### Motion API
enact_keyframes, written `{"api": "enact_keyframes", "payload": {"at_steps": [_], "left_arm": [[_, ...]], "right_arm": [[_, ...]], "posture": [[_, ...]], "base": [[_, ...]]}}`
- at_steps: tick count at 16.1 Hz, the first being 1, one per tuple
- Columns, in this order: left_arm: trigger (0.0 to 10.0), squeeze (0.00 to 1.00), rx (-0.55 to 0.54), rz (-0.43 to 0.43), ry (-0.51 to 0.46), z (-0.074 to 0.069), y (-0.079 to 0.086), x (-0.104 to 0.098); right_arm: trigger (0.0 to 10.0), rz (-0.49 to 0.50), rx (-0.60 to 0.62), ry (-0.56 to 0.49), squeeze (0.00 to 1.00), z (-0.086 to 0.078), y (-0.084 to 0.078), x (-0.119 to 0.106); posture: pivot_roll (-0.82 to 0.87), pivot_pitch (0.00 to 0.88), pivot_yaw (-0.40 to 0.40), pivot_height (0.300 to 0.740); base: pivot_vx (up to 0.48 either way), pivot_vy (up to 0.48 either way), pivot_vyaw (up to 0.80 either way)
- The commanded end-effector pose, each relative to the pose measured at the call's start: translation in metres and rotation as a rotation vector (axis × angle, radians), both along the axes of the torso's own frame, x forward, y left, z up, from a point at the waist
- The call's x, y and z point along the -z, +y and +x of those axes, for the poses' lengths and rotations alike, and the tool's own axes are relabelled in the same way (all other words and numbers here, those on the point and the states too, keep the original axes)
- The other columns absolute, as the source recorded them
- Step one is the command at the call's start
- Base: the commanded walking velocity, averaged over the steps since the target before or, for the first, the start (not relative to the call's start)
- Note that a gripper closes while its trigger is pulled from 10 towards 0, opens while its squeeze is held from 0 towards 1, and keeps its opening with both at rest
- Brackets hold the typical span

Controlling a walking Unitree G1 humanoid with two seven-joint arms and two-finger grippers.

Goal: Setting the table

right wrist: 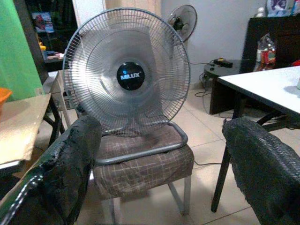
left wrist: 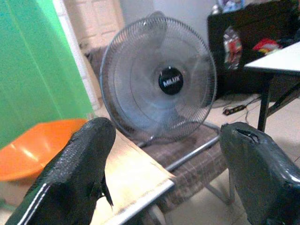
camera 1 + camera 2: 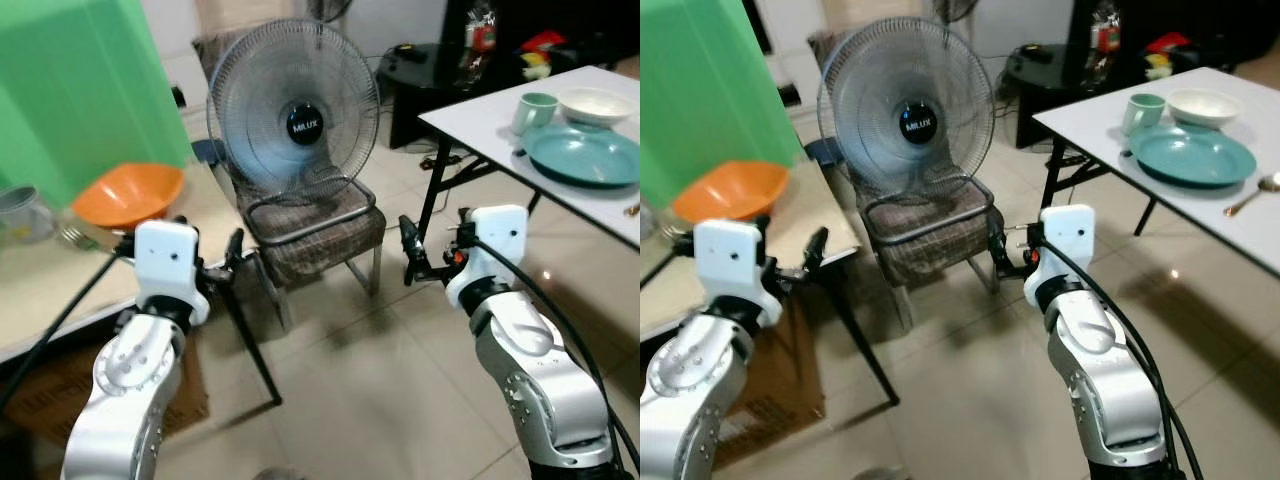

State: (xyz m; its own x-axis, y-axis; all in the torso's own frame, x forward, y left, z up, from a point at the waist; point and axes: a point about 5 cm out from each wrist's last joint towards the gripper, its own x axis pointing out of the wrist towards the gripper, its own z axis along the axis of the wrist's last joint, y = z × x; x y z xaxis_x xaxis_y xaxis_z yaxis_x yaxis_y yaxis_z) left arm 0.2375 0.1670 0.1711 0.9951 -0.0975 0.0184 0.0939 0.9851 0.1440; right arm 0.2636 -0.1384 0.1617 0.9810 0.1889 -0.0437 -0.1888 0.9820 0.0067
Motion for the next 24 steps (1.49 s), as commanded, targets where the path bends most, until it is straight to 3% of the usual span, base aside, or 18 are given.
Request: {"api": "enact_keyframes", "payload": {"at_steps": [1,9,13,17,24], "left_arm": [[10.0,0.0,-0.026,0.021,0.009,-0.001,0.007,0.001],[10.0,0.0,-0.068,0.063,-0.011,0.001,0.013,0.0],[10.0,0.0,-0.085,0.07,0.006,-0.001,0.014,0.003],[10.0,0.0,-0.086,0.055,-0.005,-0.001,0.011,0.003],[10.0,0.0,-0.037,0.02,0.006,0.001,0.004,0.005]], "right_arm": [[10.0,0.008,-0.042,-0.017,1.0,0.002,0.008,-0.003],[10.0,-0.03,-0.171,-0.004,1.0,0.004,0.02,0.001],[10.0,-0.037,-0.151,0.01,1.0,0.008,0.016,0.004],[10.0,-0.017,-0.096,0.032,1.0,0.013,0.005,0.006],[10.0,-0.038,-0.104,0.045,1.0,0.015,0.006,0.01]], "posture": [[0.12,0.0,0.068,0.74],[0.13,0.0,0.061,0.74],[0.14,0.0,0.047,0.74],[0.13,0.0,0.04,0.74],[0.13,0.0,0.04,0.74]], "base": [[0.0,0.36,0.8],[0.0,-0.12,0.8],[0.0,-0.219,0.8],[0.0,0.0,0.0],[0.042,0.0,0.0]]}}
